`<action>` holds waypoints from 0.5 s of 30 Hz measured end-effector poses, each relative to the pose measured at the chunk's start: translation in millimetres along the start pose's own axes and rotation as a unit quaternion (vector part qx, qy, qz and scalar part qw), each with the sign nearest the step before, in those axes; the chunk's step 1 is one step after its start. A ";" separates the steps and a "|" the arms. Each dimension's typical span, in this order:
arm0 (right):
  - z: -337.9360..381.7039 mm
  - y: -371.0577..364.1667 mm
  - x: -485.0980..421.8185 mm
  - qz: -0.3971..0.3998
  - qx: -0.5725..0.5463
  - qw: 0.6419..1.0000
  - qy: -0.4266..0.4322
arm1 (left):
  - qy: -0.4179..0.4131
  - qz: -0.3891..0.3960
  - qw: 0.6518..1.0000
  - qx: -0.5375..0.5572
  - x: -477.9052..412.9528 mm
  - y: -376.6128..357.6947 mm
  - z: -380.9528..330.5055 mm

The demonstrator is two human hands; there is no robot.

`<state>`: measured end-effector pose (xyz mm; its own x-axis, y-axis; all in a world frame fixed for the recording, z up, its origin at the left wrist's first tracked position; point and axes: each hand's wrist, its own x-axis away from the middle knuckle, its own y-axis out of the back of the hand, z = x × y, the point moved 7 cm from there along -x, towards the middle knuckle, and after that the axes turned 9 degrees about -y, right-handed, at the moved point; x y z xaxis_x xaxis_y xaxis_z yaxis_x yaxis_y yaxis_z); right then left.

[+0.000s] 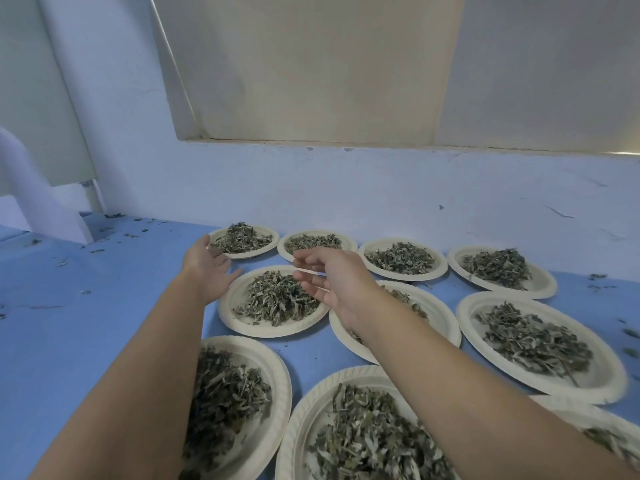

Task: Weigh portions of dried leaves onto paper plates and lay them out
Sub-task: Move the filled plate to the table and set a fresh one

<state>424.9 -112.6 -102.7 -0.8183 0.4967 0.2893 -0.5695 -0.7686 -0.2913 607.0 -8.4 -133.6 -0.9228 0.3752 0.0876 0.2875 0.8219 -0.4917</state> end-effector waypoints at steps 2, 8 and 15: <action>-3.3 1.5 -1.4 -0.001 -0.006 1.000 -0.004 | -0.006 -0.003 1.000 0.004 0.5 -1.0 0.8; -2.0 1.2 -0.4 -0.003 -0.010 1.000 -0.007 | -0.022 0.004 0.999 0.035 11.3 -8.0 -11.1; -1.0 7.3 27.8 -0.014 -0.054 0.998 -0.027 | 0.003 0.070 0.995 -0.072 77.9 -56.3 -8.3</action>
<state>398.0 -104.0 -97.7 -0.7982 0.4927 0.3465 -0.5996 -0.7051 -0.3786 521.1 -21.9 -91.9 -0.8700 0.4919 0.0330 0.4467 0.8149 -0.3694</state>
